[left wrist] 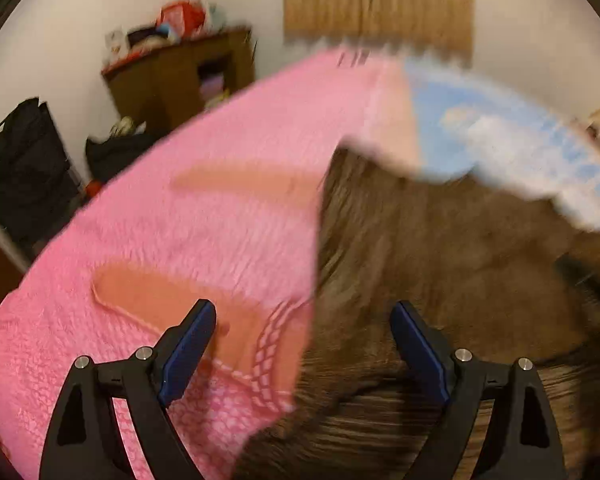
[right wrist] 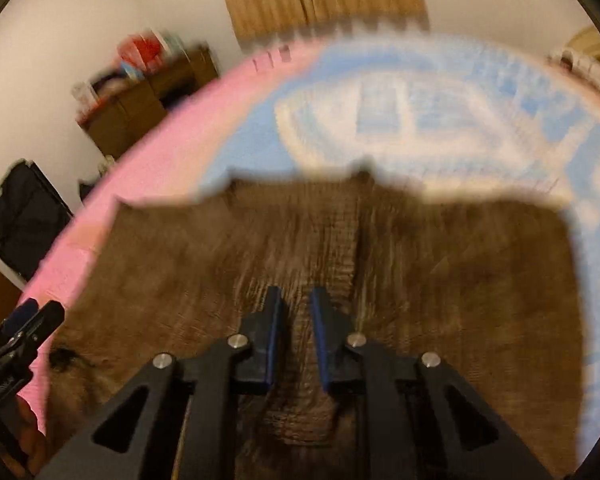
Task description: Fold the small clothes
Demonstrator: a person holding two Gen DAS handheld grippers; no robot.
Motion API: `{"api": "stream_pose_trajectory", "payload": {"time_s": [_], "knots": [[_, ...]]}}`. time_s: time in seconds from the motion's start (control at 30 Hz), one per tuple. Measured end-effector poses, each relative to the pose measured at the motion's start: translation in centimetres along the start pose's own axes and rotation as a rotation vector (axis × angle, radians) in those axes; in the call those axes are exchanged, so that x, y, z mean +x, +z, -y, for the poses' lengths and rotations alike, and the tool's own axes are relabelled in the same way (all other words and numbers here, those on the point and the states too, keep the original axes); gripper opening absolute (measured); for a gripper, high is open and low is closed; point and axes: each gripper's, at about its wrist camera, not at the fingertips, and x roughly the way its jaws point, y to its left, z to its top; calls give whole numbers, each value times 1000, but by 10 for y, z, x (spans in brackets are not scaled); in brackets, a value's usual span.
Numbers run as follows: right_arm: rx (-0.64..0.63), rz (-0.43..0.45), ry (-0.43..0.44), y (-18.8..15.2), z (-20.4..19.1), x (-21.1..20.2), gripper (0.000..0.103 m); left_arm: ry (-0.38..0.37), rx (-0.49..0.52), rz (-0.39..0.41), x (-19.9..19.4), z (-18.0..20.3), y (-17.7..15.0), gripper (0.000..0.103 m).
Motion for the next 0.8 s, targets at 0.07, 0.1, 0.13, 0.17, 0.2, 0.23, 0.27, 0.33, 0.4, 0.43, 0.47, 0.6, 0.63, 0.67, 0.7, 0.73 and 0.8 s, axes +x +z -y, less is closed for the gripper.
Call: {"api": "stream_pose_trajectory", "payload": {"time_s": [0.07, 0.1, 0.13, 0.17, 0.2, 0.23, 0.27, 0.33, 0.4, 0.43, 0.47, 0.6, 0.63, 0.67, 0.7, 0.73, 0.8], "knots": [[-6, -1, 5, 5, -2, -3, 25, -55, -37, 9, -3, -12, 0, 90], [1, -8, 10, 5, 0, -6, 25, -59, -43, 13, -8, -18, 2, 90], [11, -5, 12, 3, 2, -11, 25, -66, -48, 31, -15, -25, 4, 90], [32, 20, 24, 0, 5, -26, 27, -79, -54, 61, -25, -35, 4, 90], [46, 49, 40, -3, 8, -39, 27, -95, -59, 87, -35, -45, 4, 90], [58, 85, 61, -10, 11, -61, 27, -117, -60, 114, -46, -55, 3, 90], [66, 105, 68, -15, 14, -75, 28, -146, -55, 141, -59, -66, 1, 90], [85, 156, 80, -33, 24, -120, 33, -180, -33, 176, -79, -85, -7, 90], [89, 203, 63, -49, 30, -157, 39, -206, 2, 207, -98, -102, -23, 90], [93, 231, 48, -58, 34, -178, 43, -220, 24, 218, -106, -113, -35, 90], [106, 266, 30, -70, 41, -205, 45, -223, 38, 217, -110, -114, -39, 90], [152, 358, -16, -107, 62, -286, 53, -237, 110, 179, -125, -130, -75, 90], [145, 361, -30, -115, 64, -301, 59, -253, 117, 170, -128, -132, -81, 90], [126, 355, -53, -125, 64, -316, 62, -276, 125, 158, -132, -133, -90, 90], [113, 353, -70, -133, 63, -324, 62, -292, 132, 150, -134, -134, -96, 90], [96, 347, -83, -144, 60, -333, 64, -304, 134, 142, -136, -135, -102, 90], [82, 316, -80, -160, 58, -335, 64, -343, 108, 117, -139, -137, -119, 90]]}}
